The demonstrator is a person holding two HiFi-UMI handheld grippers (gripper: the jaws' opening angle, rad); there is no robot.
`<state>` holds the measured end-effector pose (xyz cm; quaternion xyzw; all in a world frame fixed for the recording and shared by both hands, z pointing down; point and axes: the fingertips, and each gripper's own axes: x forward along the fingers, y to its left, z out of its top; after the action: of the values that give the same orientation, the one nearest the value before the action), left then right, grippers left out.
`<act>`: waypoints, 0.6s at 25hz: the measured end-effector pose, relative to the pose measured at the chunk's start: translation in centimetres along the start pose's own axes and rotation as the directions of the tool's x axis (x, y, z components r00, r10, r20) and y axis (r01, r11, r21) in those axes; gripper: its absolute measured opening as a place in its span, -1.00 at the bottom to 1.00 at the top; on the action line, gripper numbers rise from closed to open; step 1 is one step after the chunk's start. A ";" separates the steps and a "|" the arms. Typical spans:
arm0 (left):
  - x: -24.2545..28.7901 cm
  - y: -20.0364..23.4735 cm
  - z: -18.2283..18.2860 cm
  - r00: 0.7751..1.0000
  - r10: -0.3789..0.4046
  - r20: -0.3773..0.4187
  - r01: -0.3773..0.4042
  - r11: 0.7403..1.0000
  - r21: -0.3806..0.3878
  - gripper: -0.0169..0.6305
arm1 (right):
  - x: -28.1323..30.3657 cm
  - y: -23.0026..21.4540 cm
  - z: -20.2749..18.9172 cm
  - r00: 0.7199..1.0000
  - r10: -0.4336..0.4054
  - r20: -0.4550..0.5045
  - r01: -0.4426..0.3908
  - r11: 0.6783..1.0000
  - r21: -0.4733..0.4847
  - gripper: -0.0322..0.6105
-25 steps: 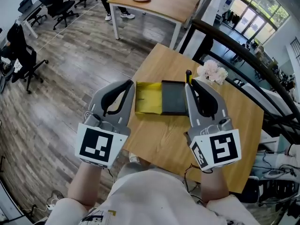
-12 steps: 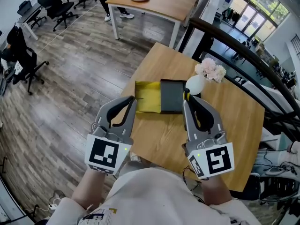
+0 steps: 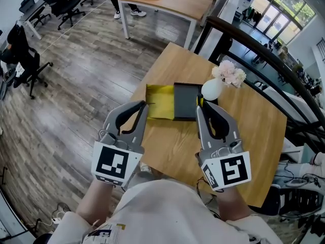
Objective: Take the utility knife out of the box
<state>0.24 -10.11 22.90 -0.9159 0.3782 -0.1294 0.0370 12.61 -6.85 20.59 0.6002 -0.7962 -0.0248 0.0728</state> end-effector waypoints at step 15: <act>0.0 -0.3 -0.3 1.000 -0.007 0.004 0.007 1.000 0.025 -0.94 | -0.5 0.3 -0.2 1.000 0.007 -0.004 -0.007 1.000 0.004 -0.78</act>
<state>0.34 -9.88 23.28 -0.9170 0.3731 -0.1325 0.0487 12.49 -6.31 20.81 0.5976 -0.7982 -0.0217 0.0735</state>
